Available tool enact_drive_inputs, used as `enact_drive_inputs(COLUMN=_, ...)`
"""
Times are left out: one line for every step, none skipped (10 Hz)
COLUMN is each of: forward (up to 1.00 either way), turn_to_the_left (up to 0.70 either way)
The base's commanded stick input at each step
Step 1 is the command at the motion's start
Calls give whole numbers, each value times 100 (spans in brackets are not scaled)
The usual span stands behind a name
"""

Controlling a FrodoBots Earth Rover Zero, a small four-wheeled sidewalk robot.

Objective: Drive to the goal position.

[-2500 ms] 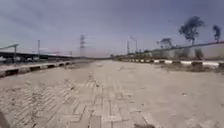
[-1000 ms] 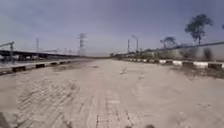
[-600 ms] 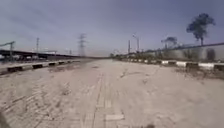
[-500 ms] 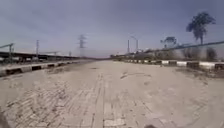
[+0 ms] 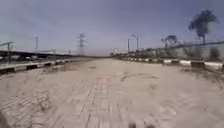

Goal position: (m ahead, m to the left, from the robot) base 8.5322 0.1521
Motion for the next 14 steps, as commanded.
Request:
enact_drive_inputs(forward=100, turn_to_the_left=0)
enact_drive_inputs(forward=100, turn_to_the_left=0)
enact_drive_inputs(forward=100, turn_to_the_left=0)
enact_drive_inputs(forward=100, turn_to_the_left=0)
enact_drive_inputs(forward=100, turn_to_the_left=0)
enact_drive_inputs(forward=100, turn_to_the_left=0)
enact_drive_inputs(forward=100, turn_to_the_left=0)
enact_drive_inputs(forward=100, turn_to_the_left=0)
enact_drive_inputs(forward=100, turn_to_the_left=0)
enact_drive_inputs(forward=100, turn_to_the_left=0)
enact_drive_inputs(forward=100, turn_to_the_left=0)
enact_drive_inputs(forward=100, turn_to_the_left=0)
enact_drive_inputs(forward=100, turn_to_the_left=0)
enact_drive_inputs(forward=100, turn_to_the_left=0)
